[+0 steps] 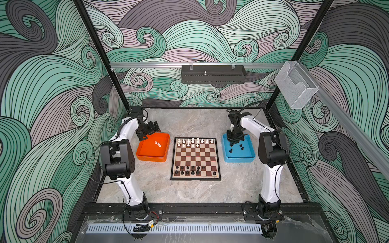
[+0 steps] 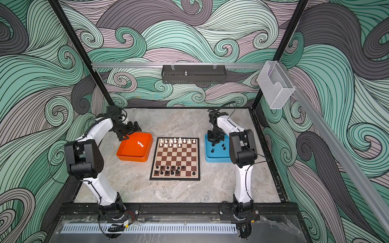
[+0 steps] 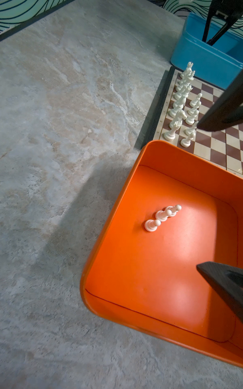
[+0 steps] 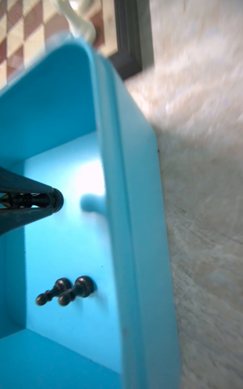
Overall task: Set up the chess pieces on the board
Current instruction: 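Lift the black pawn out of the blue tray with the right gripper, then carry the black pawn with the right gripper over the black pawn row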
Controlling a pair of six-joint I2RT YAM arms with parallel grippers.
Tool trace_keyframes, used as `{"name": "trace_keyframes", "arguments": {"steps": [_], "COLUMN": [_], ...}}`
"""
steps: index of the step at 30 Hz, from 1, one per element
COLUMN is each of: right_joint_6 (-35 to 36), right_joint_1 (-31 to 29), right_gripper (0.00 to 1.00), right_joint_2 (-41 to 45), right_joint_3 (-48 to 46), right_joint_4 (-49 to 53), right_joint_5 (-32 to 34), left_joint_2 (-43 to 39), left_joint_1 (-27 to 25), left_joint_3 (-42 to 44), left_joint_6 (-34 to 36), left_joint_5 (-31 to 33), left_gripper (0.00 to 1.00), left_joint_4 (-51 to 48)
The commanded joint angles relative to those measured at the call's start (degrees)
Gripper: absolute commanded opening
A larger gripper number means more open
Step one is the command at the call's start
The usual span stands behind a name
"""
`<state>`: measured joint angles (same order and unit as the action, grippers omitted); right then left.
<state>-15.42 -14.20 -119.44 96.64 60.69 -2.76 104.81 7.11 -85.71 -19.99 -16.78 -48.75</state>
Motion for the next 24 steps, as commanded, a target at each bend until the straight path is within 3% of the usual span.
{"name": "trace_keyframes", "arguments": {"steps": [1,8,13,18,24], "right_joint_6": [2.02,3.38,1.01,-2.06,-2.70], "right_joint_1": [-1.84,-9.36,-19.86,-28.45,-34.66], "right_gripper": [0.12,0.12,0.12,0.12,0.13], "right_joint_2": [4.97,11.77,15.80,17.44,16.02], "right_joint_3": [2.88,1.46,-3.87,-8.27,-11.00], "right_joint_4": [4.75,8.04,6.71,2.51,-1.28], "right_joint_5": [0.75,1.29,0.25,-0.45,0.52], "left_joint_2": [0.67,0.65,0.48,0.23,-0.13], "left_joint_1": [0.44,0.44,0.44,0.40,0.36], "left_joint_3": [0.03,0.06,0.42,0.63,1.11], "left_joint_6": [0.23,0.28,0.24,0.11,-0.14], "left_joint_5": [-0.10,-0.10,0.21,0.43,0.16], "left_gripper": [0.99,0.98,0.99,0.99,0.99], "left_joint_4": [-0.12,-0.05,0.06,0.10,0.54]}}
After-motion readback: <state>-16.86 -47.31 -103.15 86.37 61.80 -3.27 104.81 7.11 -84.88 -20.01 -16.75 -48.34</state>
